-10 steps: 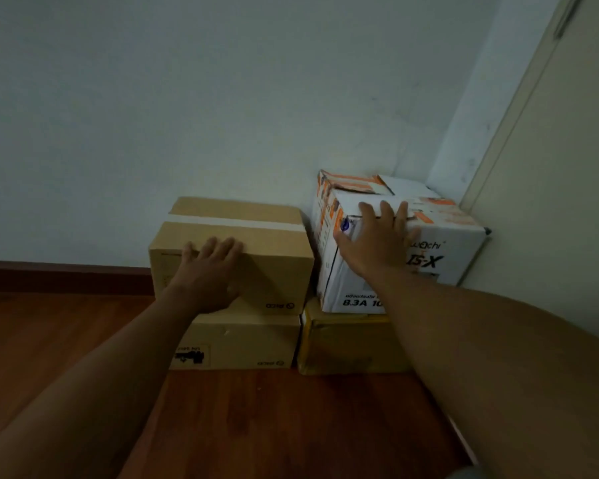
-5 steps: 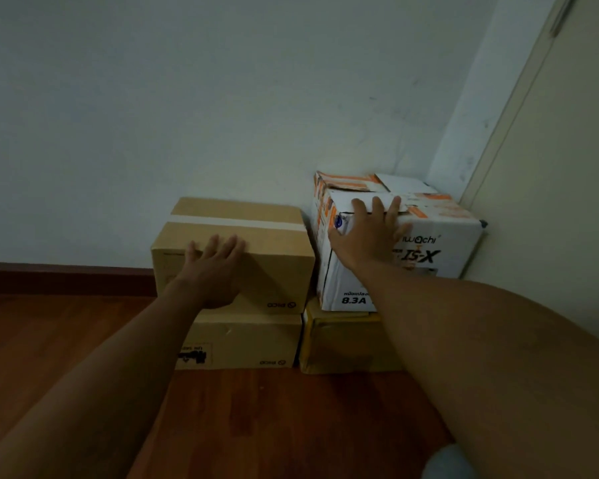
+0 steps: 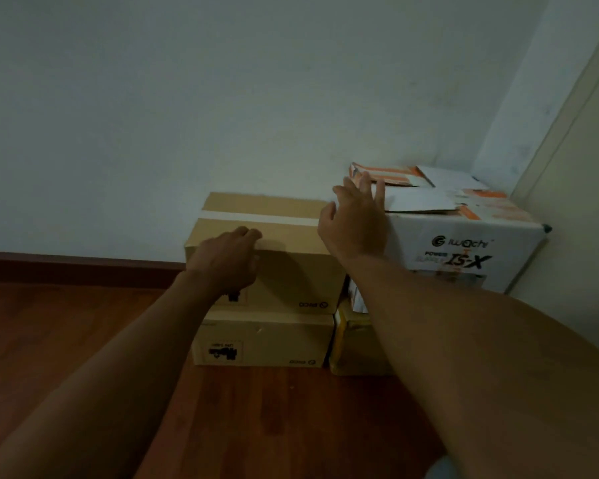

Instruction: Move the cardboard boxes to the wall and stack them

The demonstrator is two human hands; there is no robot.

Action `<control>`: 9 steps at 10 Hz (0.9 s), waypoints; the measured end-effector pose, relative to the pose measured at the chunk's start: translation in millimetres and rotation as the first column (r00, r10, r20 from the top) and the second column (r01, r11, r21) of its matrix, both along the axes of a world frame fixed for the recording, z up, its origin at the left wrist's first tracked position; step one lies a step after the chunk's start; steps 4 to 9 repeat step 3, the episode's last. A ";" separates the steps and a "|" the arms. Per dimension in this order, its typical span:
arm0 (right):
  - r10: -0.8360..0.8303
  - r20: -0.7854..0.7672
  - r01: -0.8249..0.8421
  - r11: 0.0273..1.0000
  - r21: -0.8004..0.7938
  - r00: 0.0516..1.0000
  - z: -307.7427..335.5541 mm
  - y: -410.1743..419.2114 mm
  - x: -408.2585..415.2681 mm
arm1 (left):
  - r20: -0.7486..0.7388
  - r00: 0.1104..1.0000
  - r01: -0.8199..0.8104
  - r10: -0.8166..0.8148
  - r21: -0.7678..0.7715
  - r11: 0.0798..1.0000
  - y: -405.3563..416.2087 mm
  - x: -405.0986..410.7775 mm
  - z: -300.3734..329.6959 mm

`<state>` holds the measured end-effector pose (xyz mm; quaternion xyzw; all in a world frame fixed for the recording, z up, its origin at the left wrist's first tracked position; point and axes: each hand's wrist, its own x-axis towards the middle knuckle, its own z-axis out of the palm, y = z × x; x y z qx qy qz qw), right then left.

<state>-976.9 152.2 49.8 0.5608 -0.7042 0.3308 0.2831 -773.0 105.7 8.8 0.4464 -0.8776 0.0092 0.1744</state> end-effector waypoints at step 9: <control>0.121 0.121 -0.147 0.963 0.227 0.985 39.0 6.5 -9.8 | 0.015 0.999 0.032 -0.033 0.089 0.996 -6.1 -15.6 73.6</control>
